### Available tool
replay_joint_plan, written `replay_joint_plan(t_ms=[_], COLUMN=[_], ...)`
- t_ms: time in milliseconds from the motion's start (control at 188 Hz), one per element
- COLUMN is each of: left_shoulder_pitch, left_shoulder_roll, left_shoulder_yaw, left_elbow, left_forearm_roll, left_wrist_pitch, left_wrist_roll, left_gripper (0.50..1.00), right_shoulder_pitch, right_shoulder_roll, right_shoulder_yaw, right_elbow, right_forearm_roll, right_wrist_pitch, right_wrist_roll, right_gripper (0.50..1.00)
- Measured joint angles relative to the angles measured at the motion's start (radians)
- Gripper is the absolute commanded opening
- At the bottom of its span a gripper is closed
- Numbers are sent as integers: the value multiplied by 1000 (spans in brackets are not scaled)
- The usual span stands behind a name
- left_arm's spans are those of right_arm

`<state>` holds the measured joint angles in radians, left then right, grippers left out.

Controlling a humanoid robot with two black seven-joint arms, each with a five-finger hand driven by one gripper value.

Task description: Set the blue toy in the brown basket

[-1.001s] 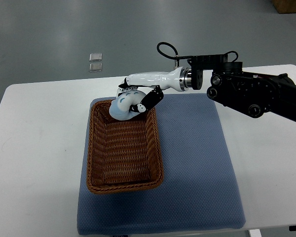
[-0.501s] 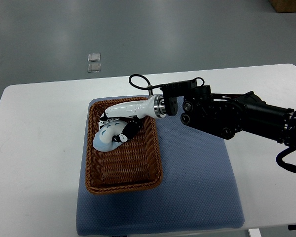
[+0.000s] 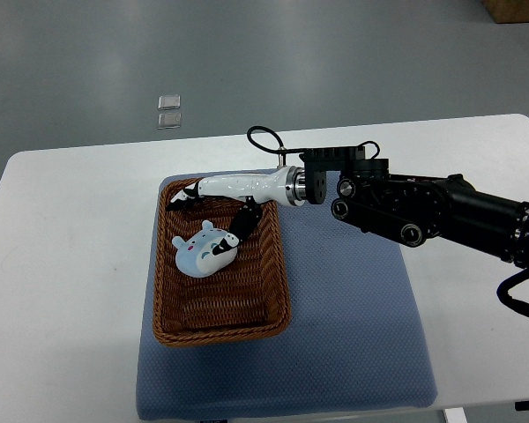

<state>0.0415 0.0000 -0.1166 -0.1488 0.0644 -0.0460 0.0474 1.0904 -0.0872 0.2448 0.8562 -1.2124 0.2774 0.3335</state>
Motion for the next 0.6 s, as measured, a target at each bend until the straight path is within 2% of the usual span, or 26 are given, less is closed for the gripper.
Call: replay_joint_plan(t_ms=[101,213,458,522,602], left_shoulder_pitch=[0,0,0,0,0], left_shoulder_roll=[0,0,0,0,0], left_shoulder_yaw=[0,0,0,0,0], left_elbow=[0,0,0,0,0], left_forearm_roll=[0,0,0,0,0], left_wrist_pitch=[0,0,0,0,0], left_wrist_roll=[0,0,0,0,0], left_gripper=[1000,1000,1000,1000,1000], right_shoulder_pitch=[-13,-45,-146,-176,-223], right_shoulder_roll=[-43,-84,-140,-147,-163], right_shoulder_yaw=[68,142,262,300,346], right_elbow=[4,3,-20,-29,-40], right_forearm_roll=[84,215,489,578,722], right_wrist_pitch=[34,65,61,60,57], right_wrist_roll=[-14,-57,-114,-147,-224], right_gripper=[860,864,870,870,879])
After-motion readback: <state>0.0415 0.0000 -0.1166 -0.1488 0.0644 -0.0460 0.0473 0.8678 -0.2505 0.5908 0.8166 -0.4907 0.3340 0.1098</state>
